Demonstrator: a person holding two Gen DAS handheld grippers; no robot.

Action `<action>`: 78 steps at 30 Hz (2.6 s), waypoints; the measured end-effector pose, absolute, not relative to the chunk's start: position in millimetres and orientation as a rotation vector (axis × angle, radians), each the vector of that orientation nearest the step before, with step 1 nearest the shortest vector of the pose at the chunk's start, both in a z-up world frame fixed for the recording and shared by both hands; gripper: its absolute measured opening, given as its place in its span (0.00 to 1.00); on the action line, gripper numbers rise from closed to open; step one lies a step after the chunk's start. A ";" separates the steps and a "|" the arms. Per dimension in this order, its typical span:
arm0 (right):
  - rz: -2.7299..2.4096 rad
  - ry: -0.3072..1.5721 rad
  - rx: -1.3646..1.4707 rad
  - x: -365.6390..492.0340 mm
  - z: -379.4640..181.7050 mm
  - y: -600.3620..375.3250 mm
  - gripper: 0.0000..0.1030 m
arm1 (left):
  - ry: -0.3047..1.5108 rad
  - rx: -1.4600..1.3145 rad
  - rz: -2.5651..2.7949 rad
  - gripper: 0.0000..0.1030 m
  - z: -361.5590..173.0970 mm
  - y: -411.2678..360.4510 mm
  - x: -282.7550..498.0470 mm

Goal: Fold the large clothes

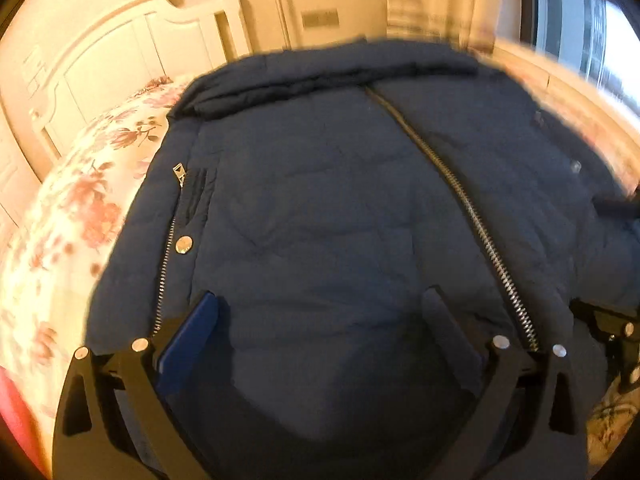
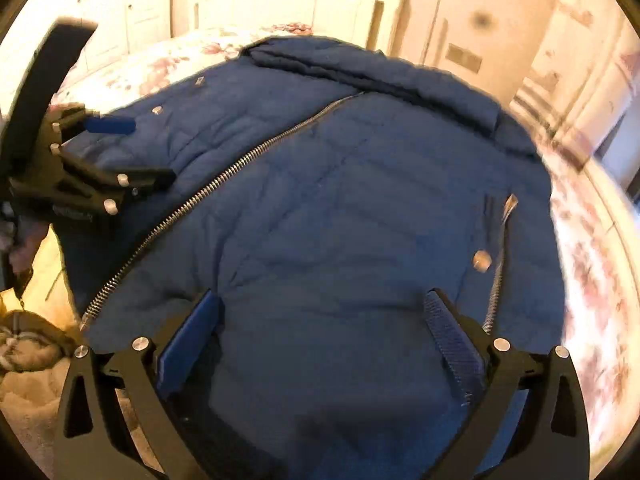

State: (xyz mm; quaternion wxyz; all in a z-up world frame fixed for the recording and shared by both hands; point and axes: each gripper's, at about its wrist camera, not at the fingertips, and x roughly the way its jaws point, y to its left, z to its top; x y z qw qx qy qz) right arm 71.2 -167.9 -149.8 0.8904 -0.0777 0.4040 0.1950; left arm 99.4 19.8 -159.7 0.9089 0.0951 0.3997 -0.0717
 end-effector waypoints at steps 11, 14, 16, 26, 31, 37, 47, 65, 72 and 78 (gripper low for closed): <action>0.375 0.787 -0.103 29.8 -157.8 -214.1 0.95 | 0.783 0.108 -0.111 0.98 -158.7 84.8 55.5; 0.353 0.790 -0.147 22.6 -149.2 -214.4 0.95 | 0.768 0.140 -0.088 0.98 -151.3 87.1 42.1; 0.318 0.758 -0.164 14.2 -141.1 -224.6 0.95 | 0.747 0.137 -0.073 0.98 -143.5 93.1 36.8; 0.182 0.800 0.138 -12.4 -165.5 -313.2 0.90 | 0.823 -0.132 -0.005 0.98 -156.9 175.6 43.6; 0.265 0.800 0.148 -23.1 -170.6 -307.1 0.71 | 0.815 -0.064 -0.046 0.86 -152.5 152.9 41.0; 0.306 0.849 0.317 -29.5 -185.5 -326.5 0.66 | 0.810 -0.083 -0.069 0.83 -155.5 161.7 32.8; 0.373 0.776 0.283 -38.9 -174.3 -309.5 0.35 | 0.802 -0.102 -0.157 0.29 -145.5 151.2 30.9; 0.357 0.716 0.495 -45.1 -170.2 -364.5 0.21 | 0.876 -0.199 -0.254 0.74 -163.9 147.5 -11.0; 0.395 0.768 0.642 -41.3 -198.5 -374.6 0.48 | 0.946 -0.346 -0.357 0.79 -189.3 150.6 -4.6; 0.364 0.714 0.597 -36.1 -189.7 -367.7 0.49 | 0.900 -0.391 -0.321 0.65 -184.3 150.9 -4.5</action>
